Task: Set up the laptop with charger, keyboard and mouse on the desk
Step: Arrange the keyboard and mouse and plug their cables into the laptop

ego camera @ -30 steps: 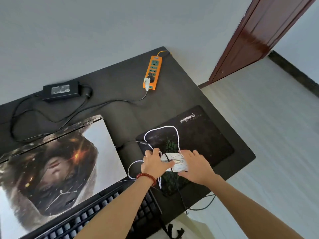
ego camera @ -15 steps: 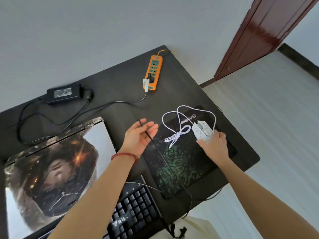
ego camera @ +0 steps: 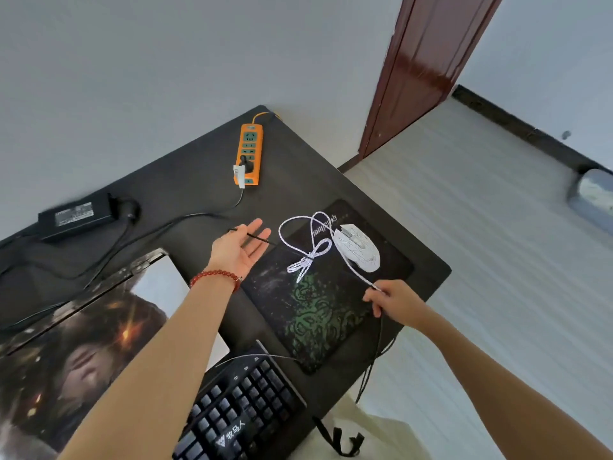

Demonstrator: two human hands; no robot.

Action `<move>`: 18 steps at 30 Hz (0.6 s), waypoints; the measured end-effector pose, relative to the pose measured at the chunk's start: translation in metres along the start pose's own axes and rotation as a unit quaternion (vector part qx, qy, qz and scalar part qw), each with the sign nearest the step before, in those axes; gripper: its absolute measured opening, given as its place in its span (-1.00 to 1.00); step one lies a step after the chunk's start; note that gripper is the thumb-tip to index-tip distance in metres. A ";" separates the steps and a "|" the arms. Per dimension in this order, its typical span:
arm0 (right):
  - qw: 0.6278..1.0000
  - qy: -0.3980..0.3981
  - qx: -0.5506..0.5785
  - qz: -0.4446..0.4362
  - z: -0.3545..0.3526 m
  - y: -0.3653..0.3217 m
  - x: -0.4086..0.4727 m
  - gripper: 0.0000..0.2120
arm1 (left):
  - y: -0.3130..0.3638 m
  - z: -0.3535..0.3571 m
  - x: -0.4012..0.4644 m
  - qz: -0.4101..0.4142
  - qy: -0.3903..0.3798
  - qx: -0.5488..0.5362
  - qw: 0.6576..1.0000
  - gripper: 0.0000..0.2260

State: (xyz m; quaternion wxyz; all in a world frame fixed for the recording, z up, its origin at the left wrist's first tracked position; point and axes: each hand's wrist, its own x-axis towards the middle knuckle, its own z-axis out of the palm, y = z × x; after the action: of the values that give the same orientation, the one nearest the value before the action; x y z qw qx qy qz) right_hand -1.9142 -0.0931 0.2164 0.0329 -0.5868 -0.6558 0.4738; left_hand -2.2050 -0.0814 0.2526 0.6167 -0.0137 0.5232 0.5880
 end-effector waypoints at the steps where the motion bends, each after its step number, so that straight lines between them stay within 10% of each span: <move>1: 0.996 0.077 0.039 0.011 -0.008 0.000 -0.004 -0.68 | -0.005 -0.001 -0.004 -0.011 -0.003 0.053 0.999 -0.95; 5: 0.952 0.241 0.184 0.024 -0.025 -0.013 -0.016 -0.81 | -0.058 -0.009 -0.028 0.101 -0.001 0.414 0.904 -0.60; 9: 0.974 0.178 0.127 0.059 -0.017 -0.019 -0.028 -0.68 | -0.132 -0.036 -0.064 0.105 -0.307 0.736 0.595 -0.57; 12: 0.971 0.187 0.100 0.108 -0.012 -0.011 -0.034 -0.71 | -0.161 -0.043 -0.067 0.098 -0.336 0.833 0.428 -0.48; 14: 0.965 0.197 0.124 0.121 -0.013 -0.007 -0.040 -0.82 | -0.165 -0.038 -0.065 0.064 -0.332 0.839 0.427 -0.46; 18: 0.963 0.114 0.234 0.065 -0.025 -0.019 -0.049 -0.82 | -0.157 -0.013 -0.063 -0.013 -0.380 0.731 0.566 -0.63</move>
State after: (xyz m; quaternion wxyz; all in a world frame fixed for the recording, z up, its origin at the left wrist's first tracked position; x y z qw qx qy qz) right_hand -1.8984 -0.1153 0.2675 0.2127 -0.6540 -0.4789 0.5456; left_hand -2.0816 -0.1830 0.1946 0.5659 0.6594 0.4921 -0.0527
